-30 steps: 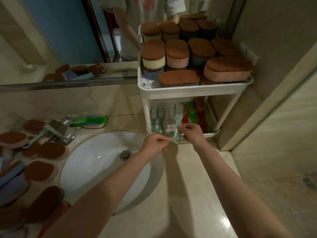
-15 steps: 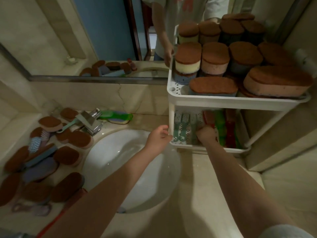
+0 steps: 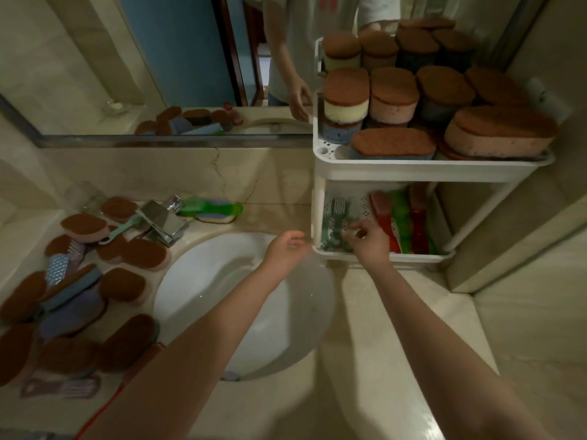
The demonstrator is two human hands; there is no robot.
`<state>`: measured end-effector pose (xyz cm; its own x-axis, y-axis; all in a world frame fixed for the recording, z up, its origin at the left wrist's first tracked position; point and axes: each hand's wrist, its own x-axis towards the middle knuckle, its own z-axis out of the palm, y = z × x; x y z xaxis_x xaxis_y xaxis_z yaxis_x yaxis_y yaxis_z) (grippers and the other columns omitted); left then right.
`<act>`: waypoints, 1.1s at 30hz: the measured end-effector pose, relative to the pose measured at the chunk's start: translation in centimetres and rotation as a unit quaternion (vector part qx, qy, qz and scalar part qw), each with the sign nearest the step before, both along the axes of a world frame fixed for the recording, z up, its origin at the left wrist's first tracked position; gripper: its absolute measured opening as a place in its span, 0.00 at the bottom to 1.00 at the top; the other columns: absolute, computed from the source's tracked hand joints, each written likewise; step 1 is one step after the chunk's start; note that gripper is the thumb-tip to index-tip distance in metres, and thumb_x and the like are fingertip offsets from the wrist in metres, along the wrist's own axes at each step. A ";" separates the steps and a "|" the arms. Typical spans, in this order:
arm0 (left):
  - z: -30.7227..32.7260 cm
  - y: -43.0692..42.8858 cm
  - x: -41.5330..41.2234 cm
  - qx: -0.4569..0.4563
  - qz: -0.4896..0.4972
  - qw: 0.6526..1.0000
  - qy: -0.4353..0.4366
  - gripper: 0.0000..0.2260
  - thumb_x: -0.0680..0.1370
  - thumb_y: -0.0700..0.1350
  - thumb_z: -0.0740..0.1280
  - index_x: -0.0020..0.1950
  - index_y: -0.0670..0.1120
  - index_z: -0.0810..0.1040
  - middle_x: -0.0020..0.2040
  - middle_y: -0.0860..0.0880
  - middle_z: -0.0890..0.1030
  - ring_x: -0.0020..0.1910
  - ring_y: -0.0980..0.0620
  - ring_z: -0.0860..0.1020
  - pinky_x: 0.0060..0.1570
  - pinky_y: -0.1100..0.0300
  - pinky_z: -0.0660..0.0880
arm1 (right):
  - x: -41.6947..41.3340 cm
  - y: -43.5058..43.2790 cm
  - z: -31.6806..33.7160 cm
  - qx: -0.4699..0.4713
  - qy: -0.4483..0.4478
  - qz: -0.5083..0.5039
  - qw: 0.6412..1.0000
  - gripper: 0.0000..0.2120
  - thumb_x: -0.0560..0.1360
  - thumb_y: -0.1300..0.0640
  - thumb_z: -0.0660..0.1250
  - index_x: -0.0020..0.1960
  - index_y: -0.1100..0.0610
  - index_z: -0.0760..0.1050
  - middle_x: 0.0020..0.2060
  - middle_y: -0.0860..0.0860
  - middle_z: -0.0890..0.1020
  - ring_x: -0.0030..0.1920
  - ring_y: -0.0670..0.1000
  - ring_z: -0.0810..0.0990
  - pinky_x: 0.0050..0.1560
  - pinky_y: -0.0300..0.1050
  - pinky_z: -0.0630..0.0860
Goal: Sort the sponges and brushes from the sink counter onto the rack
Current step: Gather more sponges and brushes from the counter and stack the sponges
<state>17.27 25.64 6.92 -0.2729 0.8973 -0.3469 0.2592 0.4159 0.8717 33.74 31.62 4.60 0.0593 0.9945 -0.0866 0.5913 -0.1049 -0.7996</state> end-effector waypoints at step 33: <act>-5.7 -27.4 -38.3 -0.174 -0.023 0.937 0.303 0.34 0.70 0.52 0.73 0.72 0.49 0.63 0.72 0.47 0.61 0.72 0.43 0.59 0.68 0.50 0.63 | -35.8 -19.8 -5.1 -0.167 -0.177 0.432 0.869 0.49 0.66 0.40 0.74 0.77 0.53 0.51 0.71 0.57 0.64 0.69 0.59 0.66 0.66 0.53 0.69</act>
<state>-20.99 -1.78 1.19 -0.4774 0.7748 -0.4144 0.6872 0.6232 0.3734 -2.03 11.77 -0.52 -0.6147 0.6043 -0.5070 0.7672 0.3087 -0.5622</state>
